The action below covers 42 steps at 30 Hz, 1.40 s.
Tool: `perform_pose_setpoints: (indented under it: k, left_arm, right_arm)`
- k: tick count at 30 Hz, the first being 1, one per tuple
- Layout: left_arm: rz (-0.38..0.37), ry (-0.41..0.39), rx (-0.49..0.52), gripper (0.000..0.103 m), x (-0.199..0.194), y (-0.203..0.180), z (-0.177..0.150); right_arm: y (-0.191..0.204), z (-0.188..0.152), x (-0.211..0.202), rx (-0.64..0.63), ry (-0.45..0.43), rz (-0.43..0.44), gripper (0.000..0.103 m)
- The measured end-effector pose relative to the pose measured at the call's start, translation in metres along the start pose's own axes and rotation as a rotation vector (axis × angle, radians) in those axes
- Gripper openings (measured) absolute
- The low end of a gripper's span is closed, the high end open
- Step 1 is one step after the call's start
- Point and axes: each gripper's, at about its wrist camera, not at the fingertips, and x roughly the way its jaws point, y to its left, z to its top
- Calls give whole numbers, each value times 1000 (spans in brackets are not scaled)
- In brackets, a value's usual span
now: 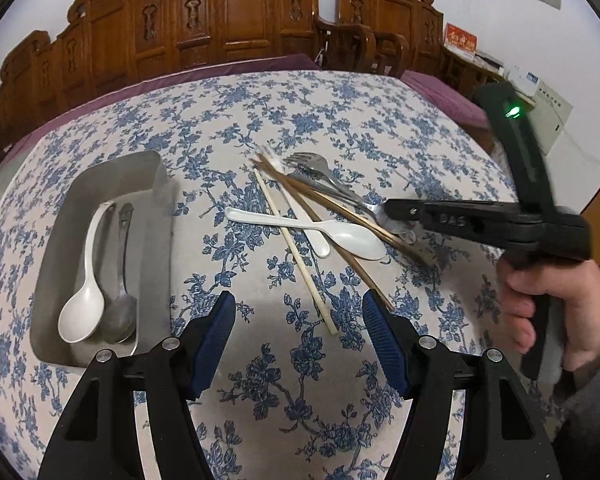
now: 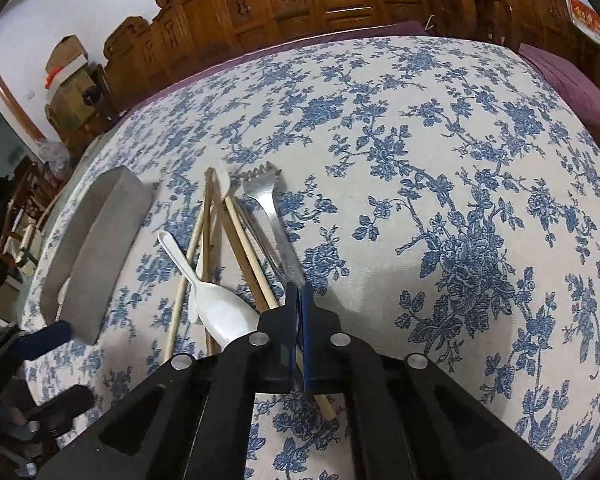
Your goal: Organize utensils
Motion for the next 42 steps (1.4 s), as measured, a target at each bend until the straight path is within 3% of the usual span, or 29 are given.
perform_pose_setpoints:
  k: [10, 14, 24, 26, 32, 42]
  left_arm:
    - [21, 69, -6, 63, 40, -2, 6]
    - [24, 95, -16, 49, 55, -3, 9]
    - [86, 112, 2, 30, 73, -3, 15]
    - [90, 123, 7, 6, 73, -2, 16]
    - [123, 131, -20, 4, 68, 16, 20]
    - [147, 12, -30, 4, 26, 29, 47]
  right_arm:
    - [-13, 9, -29, 15, -76, -41, 3]
    - [-21, 11, -33, 33, -91, -44, 3]
    - [-20, 12, -36, 23, -101, -37, 3]
    - [-18, 12, -36, 19, -102, -39, 3]
    - [-14, 11, -37, 10, -103, -37, 3]
    - [-10, 11, -44, 9, -120, -38, 3]
